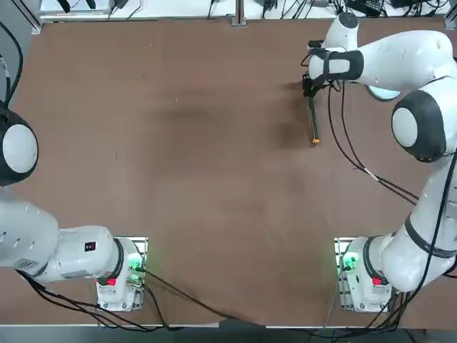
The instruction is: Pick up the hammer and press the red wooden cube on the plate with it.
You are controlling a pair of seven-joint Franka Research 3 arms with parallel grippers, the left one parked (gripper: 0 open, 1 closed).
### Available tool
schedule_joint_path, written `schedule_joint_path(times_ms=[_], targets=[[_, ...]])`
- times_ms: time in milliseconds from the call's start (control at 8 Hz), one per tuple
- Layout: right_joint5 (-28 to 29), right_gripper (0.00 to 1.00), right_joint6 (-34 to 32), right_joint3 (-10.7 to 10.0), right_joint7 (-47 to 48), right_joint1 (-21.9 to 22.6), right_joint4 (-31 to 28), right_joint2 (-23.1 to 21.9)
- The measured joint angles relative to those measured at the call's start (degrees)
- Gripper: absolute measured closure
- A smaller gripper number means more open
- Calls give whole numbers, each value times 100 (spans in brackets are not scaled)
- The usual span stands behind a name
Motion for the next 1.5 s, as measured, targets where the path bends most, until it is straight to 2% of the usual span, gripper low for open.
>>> schedule_joint_path(times_ms=[250,375,625,1000,1250,1500], targets=[[0,13,0,0,0,52,47,-98],[-3,0,-162,-32,-3,51,124,-272],[-80,0,-1372,-319,-99,12,590,-890],[-508,0,-3552,-685,-210,-67,1783,-1699],[-629,0,-4405,-870,-212,-69,2437,-1889],[-765,0,-5009,-965,-247,-79,2701,-2182]])
